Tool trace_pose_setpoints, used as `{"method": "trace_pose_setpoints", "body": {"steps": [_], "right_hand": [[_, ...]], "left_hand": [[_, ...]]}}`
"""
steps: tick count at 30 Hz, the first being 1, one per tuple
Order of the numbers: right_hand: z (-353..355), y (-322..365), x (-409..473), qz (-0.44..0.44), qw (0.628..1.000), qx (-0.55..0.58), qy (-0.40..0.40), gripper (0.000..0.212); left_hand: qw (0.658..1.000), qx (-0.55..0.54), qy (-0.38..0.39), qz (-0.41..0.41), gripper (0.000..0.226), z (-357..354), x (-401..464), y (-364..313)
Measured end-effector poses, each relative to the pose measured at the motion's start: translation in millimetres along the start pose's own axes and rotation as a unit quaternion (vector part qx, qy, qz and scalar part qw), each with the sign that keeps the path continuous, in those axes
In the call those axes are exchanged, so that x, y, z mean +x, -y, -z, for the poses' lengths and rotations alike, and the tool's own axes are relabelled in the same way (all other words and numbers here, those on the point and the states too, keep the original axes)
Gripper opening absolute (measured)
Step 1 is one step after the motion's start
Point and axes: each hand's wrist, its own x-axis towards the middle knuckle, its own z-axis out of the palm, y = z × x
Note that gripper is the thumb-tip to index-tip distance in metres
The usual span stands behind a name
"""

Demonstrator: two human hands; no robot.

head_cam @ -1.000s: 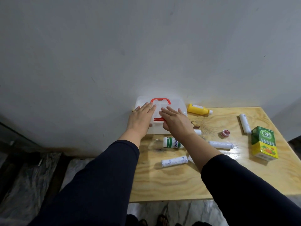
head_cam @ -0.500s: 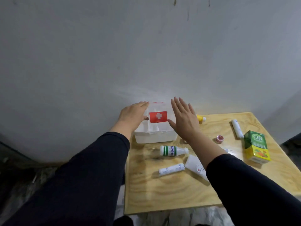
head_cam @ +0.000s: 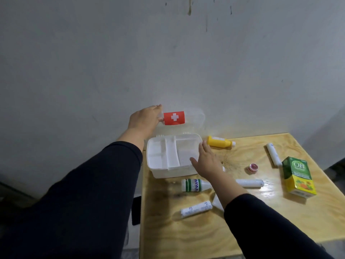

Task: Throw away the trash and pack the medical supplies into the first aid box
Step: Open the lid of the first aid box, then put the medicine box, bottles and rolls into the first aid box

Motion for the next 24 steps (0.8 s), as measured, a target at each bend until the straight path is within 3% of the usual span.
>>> {"method": "trace_pose_setpoints", "body": {"steps": [6,13,20,24], "right_hand": [[-4,-11,-8,-0.003,1.000,0.007,-0.012,0.074],[-1,-14,-8,-0.008,1.000,0.015,-0.012,0.075],[40,-28,-27,-0.027,0.999,-0.006,-0.040,0.058],[56,-55,-56,-0.077,0.996,-0.004,-0.053,0.053]], "left_hand": [[0.998,0.027,-0.054,0.013,0.032,0,11,-5],[0.997,0.004,-0.074,0.000,0.044,-2,4,-11],[0.993,-0.073,-0.036,-0.090,0.049,9,-11,-54],[0.985,-0.093,0.064,-0.133,0.046,-6,-24,-97]]}}
